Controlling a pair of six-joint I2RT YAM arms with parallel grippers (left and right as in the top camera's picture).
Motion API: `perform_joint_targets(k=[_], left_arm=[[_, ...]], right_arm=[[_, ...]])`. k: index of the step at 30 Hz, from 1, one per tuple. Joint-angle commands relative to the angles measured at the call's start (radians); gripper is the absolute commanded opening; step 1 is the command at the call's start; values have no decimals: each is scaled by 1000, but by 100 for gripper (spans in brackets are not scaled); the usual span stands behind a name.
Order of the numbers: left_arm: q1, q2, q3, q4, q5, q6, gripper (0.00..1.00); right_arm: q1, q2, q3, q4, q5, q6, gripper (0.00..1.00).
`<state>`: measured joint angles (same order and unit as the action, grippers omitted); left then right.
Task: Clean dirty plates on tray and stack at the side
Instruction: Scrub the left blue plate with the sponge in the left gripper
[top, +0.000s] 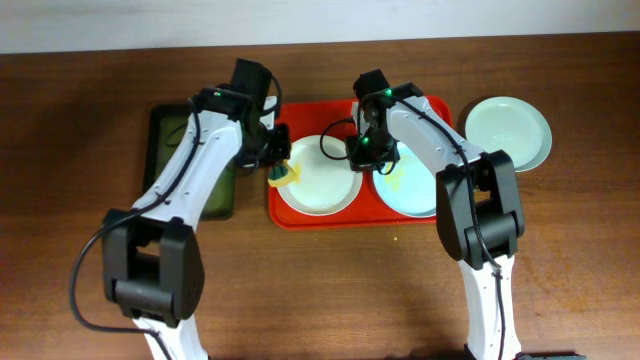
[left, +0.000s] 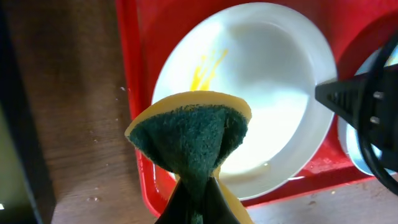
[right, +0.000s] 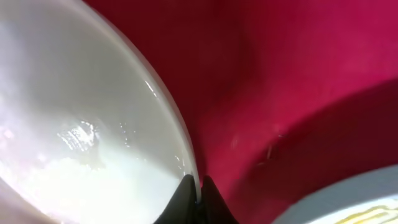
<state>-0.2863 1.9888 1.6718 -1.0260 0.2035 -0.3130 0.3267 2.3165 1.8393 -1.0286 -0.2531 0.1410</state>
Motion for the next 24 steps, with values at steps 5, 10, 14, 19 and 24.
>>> perform_joint_targets(k=[5, 10, 14, 19, 24], left_arm=[[-75, 181, 11, 160, -1, -66, 0], [-84, 289, 11, 194, -282, -79, 0], [-55, 268, 124, 6, -577, -92, 0], [-60, 258, 281, -74, -59, -26, 0], [-99, 328, 164, -45, -96, -31, 0]], right_arm=[[6, 46, -27, 16, -27, -32, 4], [6, 46, -28, 14, -27, -32, 4], [6, 46, -28, 15, -27, -33, 4], [6, 46, -28, 14, -27, -33, 4], [6, 46, -28, 8, -27, -33, 4]])
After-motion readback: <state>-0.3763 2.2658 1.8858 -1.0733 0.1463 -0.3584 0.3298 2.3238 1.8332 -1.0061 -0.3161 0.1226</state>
